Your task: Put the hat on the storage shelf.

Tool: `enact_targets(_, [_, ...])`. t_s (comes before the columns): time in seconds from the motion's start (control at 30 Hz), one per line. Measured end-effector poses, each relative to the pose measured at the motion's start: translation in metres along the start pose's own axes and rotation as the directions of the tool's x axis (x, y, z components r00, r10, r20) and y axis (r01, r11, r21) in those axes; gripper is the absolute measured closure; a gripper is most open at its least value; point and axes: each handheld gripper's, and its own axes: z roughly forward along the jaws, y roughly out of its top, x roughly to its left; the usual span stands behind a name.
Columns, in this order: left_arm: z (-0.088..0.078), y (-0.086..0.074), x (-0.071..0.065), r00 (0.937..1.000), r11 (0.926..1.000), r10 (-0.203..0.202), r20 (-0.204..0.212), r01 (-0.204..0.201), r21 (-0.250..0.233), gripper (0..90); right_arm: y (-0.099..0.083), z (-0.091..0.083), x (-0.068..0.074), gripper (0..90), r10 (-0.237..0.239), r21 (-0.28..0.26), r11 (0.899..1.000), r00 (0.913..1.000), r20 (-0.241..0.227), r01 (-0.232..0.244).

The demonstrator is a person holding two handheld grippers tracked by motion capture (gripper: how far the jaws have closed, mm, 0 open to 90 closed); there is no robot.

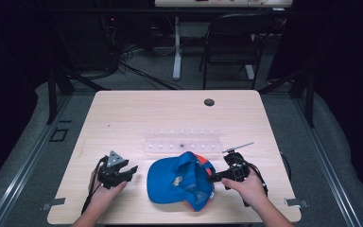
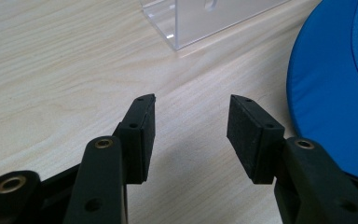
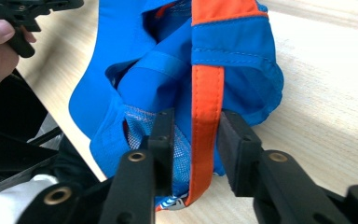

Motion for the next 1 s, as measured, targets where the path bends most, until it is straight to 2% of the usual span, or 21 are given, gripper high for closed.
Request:
enact_targets(0.13, [0.0, 0.0, 0.0, 1.0, 1.0, 0.0, -0.001, 0.0, 0.0, 52.5, 0.001, 0.0, 0.001, 72.8, -0.002, 0.008, 1.0, 1.0, -0.005, 0.002])
enact_targets(0.2, [0.0, 0.0, 0.0, 1.0, 1.0, 0.0, -0.001, 0.0, 0.001, 52.5, 0.001, 0.0, 0.002, 74.4, 0.012, -0.001, 1.0, 0.9999, -0.011, -0.012])
enact_targets(0.23, [0.0, 0.0, 0.0, 1.0, 1.0, 0.0, -0.001, 0.0, 0.001, 52.5, 0.002, -0.001, 0.001, 75.4, 0.001, 0.02, 1.0, 0.9998, -0.021, -0.001])
enact_targets(0.43, [0.0, 0.0, 0.001, 1.0, 1.0, 0.001, -0.003, -0.001, 0.001, 52.5, 0.003, -0.003, 0.002, 77.3, 0.034, 0.011, 0.999, 0.9984, -0.046, -0.034])
enact_targets(0.6, [0.0, 0.0, 0.001, 1.0, 1.0, 0.001, -0.001, -0.001, 0.0, 52.6, 0.004, -0.005, 0.003, 77.4, 0.046, 0.001, 0.999, 0.9979, -0.044, -0.046])
enact_targets(0.67, [0.0, 0.0, 0.0, 1.0, 1.0, 0.001, -0.001, -0.001, -0.002, 52.6, 0.005, -0.007, 0.004, 77.4, 0.051, -0.006, 0.999, 0.9979, -0.041, -0.051])
enact_targets(0.77, [0.0, 0.0, 0.001, 1.0, 1.0, -0.002, -0.001, 0.002, -0.003, 52.6, 0.007, -0.009, 0.006, 77.5, 0.072, -0.006, 0.997, 0.9974, 0.001, -0.072])
enact_targets(0.83, [0.0, 0.0, 0.001, 1.0, 1.0, -0.005, -0.002, 0.005, -0.003, 52.6, 0.008, -0.011, 0.005, 77.5, 0.07, -0.001, 0.998, 0.9974, 0.016, -0.07])
enact_targets(1.0, [0.0, 0.0, 0.001, 1.0, 1.0, -0.005, -0.003, 0.005, -0.005, 52.6, 0.011, -0.016, 0.008, 77.6, 0.082, -0.013, 0.997, 0.9958, 0.039, -0.082])
